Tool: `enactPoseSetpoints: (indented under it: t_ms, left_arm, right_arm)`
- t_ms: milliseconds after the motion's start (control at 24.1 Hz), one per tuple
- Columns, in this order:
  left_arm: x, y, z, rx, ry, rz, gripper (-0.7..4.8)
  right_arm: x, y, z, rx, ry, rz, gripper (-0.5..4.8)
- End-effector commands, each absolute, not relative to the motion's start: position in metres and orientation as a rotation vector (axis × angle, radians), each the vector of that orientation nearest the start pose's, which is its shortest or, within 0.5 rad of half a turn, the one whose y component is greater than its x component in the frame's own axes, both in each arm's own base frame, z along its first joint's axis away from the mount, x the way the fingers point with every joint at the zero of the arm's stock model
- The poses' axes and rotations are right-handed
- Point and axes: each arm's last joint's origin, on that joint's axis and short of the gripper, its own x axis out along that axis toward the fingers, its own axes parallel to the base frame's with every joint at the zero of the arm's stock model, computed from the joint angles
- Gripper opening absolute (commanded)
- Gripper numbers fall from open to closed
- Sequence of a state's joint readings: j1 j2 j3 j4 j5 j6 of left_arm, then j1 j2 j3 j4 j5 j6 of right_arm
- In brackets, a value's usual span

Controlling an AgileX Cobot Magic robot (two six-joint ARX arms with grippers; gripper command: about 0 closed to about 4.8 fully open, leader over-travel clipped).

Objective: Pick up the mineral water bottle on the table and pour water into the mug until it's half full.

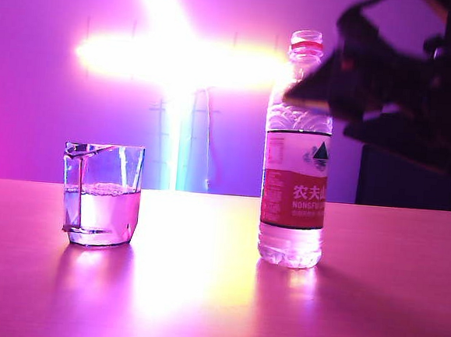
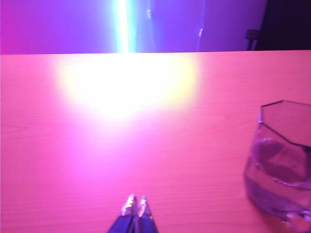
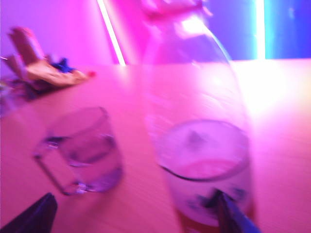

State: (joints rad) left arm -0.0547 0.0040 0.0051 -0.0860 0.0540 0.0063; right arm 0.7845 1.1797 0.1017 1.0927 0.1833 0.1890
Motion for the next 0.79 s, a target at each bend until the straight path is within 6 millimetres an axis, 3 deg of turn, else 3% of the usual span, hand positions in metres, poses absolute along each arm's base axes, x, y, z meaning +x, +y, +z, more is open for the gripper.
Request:
enactPoseSetpoints:
  t_ms: [42,166,291,789]
  left_arm:
    - [0.097,-0.001,0.159,0.001,0.070,-0.052,-0.02]
    - [0.097,-0.001,0.159,0.001,0.070,-0.048,-0.02]
    - [0.097,-0.001,0.159,0.001,0.070,-0.049,-0.02]
    - [0.097,-0.001,0.159,0.001,0.070,-0.049,-0.02]
  right_arm:
    - [0.126,0.128,0.170,0.207,0.021,0.641,1.99]
    - [0.121,0.127,0.175,0.212,0.014,0.659,0.65]
    - [0.117,0.125,0.179,0.217,0.007,0.669,-0.09]
    - [0.111,0.117,0.189,0.231,-0.021,0.670,-0.08]
